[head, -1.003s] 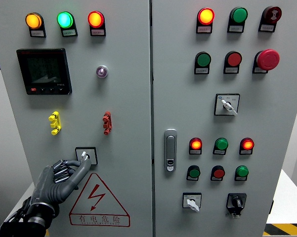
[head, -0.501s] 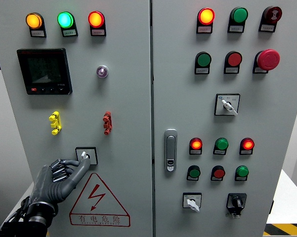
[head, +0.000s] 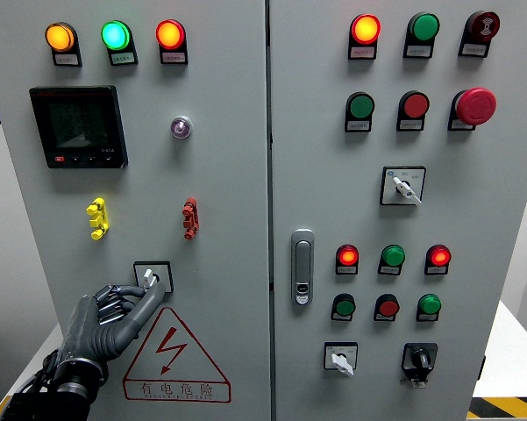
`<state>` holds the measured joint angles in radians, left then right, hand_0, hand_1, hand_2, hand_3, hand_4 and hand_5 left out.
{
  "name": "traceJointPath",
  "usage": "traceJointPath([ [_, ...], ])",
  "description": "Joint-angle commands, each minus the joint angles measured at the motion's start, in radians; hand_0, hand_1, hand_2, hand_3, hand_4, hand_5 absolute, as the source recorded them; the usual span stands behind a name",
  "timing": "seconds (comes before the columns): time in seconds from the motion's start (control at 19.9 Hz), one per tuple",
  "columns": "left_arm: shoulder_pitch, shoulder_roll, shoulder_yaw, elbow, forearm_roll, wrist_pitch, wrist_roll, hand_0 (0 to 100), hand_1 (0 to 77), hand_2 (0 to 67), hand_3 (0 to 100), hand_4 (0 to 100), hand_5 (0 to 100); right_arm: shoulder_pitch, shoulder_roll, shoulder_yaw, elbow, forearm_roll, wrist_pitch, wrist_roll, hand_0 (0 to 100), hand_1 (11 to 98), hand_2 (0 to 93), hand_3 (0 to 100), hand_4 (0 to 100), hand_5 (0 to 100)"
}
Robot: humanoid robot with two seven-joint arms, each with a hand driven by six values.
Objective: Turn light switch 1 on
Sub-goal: 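Pinch the white switch knob with the left hand fingers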
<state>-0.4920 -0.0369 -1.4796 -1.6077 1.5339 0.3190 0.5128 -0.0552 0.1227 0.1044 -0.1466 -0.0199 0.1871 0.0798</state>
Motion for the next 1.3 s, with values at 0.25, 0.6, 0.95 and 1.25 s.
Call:
traceJointPath([
  [0.25,-0.014,-0.006,0.001,0.003,0.0,0.002,0.003,0,63.0,51.6,86,100,74,0.0,0.0,0.001,0.001,0.0,0.0,0.0,0,19.7,0.0,20,19,11],
  [0.6,-0.03,-0.009,0.001,0.017,0.002,0.005,0.03,0,62.9,51.9,87,100,75,0.0,0.0,0.0,0.001,0.0,0.0,0.0,0,19.3,0.0,20,19,11],
  [0.95,-0.036,-0.009,0.002,0.019,0.002,0.005,0.033,0,63.1,53.8,87,100,75,0.0,0.0,0.001,-0.001,0.0,0.0,0.0,0,19.6,0.0,20,19,11],
  [1.25,-0.042,-0.009,0.009,0.019,0.002,0.005,0.039,0,62.2,55.3,87,100,76,0.0,0.0,0.0,-0.001,0.0,0.0,0.0,0,19.3,0.0,20,19,11],
])
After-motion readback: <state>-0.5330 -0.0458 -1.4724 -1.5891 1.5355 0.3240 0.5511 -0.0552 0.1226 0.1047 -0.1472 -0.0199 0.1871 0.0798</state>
